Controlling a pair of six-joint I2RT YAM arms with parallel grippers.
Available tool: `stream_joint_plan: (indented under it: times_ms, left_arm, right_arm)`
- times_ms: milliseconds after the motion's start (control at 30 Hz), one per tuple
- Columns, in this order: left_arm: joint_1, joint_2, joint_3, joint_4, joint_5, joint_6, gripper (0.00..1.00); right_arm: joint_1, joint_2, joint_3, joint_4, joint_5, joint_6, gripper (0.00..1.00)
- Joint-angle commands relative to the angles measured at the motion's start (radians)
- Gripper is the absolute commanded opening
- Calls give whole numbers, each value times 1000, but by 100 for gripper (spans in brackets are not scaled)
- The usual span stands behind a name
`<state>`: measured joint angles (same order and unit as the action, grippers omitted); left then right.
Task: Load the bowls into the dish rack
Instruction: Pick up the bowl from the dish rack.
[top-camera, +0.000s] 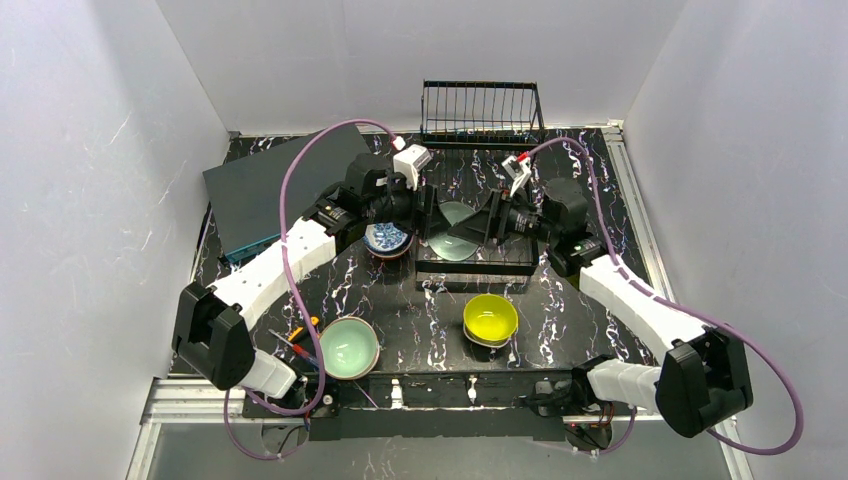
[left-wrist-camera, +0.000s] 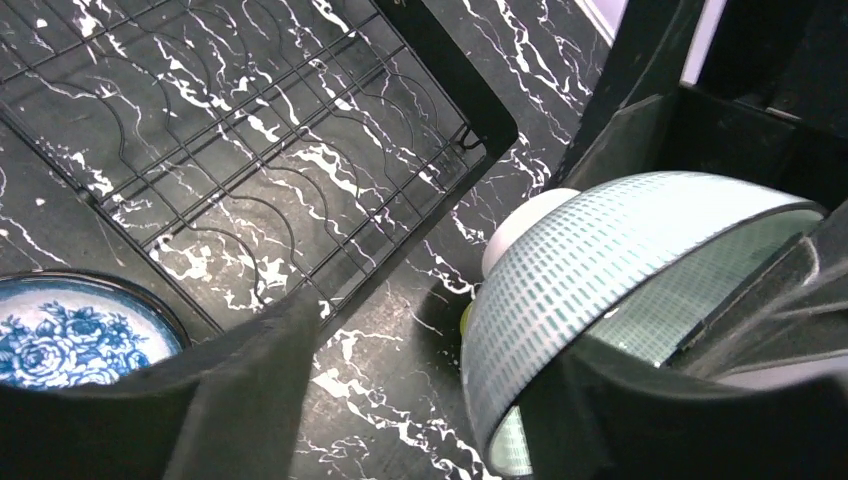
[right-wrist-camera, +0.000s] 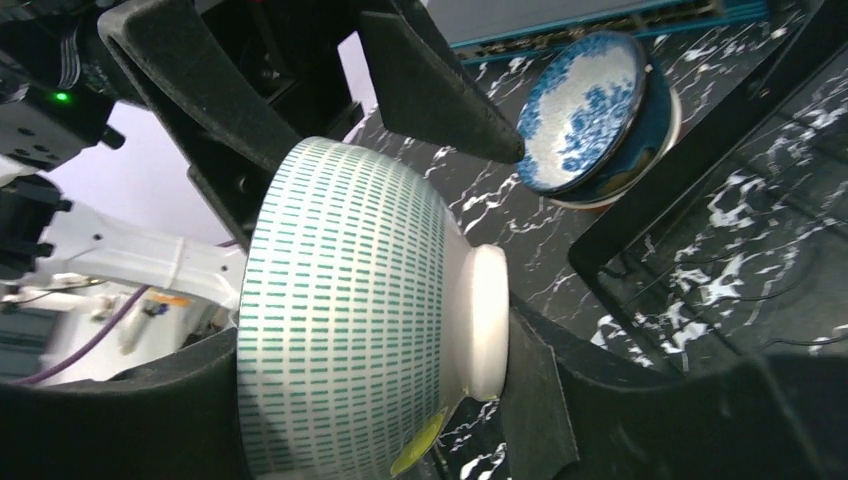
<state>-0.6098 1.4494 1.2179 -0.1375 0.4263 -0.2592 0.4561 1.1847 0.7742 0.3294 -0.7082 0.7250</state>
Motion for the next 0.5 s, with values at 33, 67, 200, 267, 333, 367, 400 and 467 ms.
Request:
stream_joint_plan:
  times_ms: [33,67,200,267,333,367,400,467]
  left_arm:
    - [7,-4,17,-5,-32,-1,76]
    - [7,-3,17,-8,-35,0,79]
    - [7,-9,19,-16,-55,2,86]
    - [7,-16,16,-19,-71,5,84]
    - [6,-22,11,-15,-81,9,75]
    - [7,-23,8,-11,-77,9,65]
    - [7,-23,8,-6,-68,9,54]
    - [7,-15,9,-1,-40,7,30]
  right_arm:
    - [9,1,159,-231,175,-189,1]
    - [10,9,172,-252,200,-196,1]
    - [8,51,207,-303,273,-209,1]
    - [6,72,216,-300,263,-209,1]
    - [6,89,216,-280,233,-197,1]
    - [6,96,212,-267,218,-187,1]
    - [6,103,205,-247,196,-177,1]
    - [7,112,192,-205,147,-152,1]
